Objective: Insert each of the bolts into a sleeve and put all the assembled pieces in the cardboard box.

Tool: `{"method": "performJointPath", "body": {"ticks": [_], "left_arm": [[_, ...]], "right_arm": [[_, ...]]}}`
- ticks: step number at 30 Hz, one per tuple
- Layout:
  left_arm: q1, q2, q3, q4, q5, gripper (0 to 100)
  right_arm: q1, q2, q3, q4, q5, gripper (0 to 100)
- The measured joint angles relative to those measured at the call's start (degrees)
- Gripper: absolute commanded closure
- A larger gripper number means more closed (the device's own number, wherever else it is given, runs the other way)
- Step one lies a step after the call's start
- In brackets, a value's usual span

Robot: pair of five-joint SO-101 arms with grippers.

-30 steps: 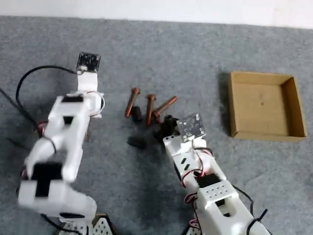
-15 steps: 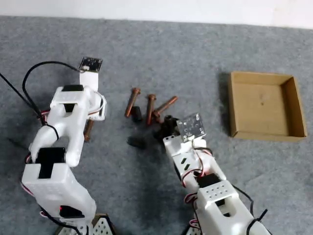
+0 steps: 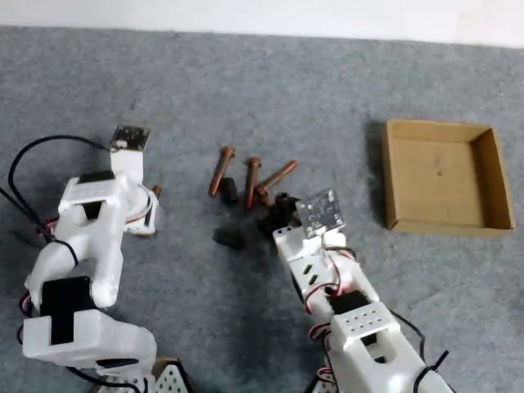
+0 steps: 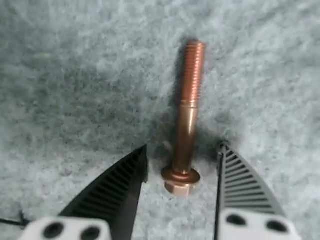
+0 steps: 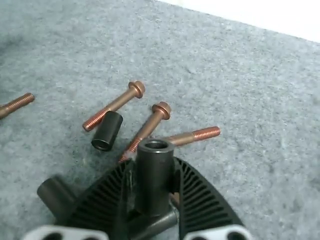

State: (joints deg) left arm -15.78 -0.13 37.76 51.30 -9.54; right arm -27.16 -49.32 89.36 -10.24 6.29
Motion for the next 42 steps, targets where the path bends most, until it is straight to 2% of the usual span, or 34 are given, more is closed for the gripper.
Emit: {"method": "performJointPath", "body": {"ticks": [3, 8, 18, 21, 27, 29, 36, 38, 42], "left_arm": [[0.0, -0.09, 0.18, -0.18, -0.18, 81], [0.0, -0.09, 0.53, -0.18, -0.18, 100], [0.09, -0.09, 0.97, -0.18, -2.2, 100], [0.26, 0.0, -1.23, 0.09, -14.42, 100], [0.26, 0.35, -1.93, 0.44, -56.79, 99], [0.26, 1.49, -2.81, 3.6, -65.85, 99], [0.26, 11.25, -18.2, 10.64, -66.9, 98], [0.26, 15.82, -23.91, 13.54, -66.9, 91], [0.26, 24.79, -36.31, 19.69, -65.93, 72]], "right_arm": [[0.0, 0.0, 0.0, 0.0, 0.0, 99.4], [0.0, 0.0, 0.0, 0.0, 0.0, 99.4], [0.0, 0.0, 0.0, 0.0, 0.0, 99.4], [0.0, 0.0, 0.0, 0.0, 0.0, 99.4], [0.0, 0.0, 0.0, 0.0, 0.0, 99.4], [0.0, 0.0, 0.0, 0.0, 0.0, 99.4], [0.0, 0.0, 0.0, 0.0, 0.0, 99.4], [0.0, 0.0, 0.0, 0.0, 0.0, 99.4], [0.0, 0.0, 0.0, 0.0, 0.0, 99.4]]}}
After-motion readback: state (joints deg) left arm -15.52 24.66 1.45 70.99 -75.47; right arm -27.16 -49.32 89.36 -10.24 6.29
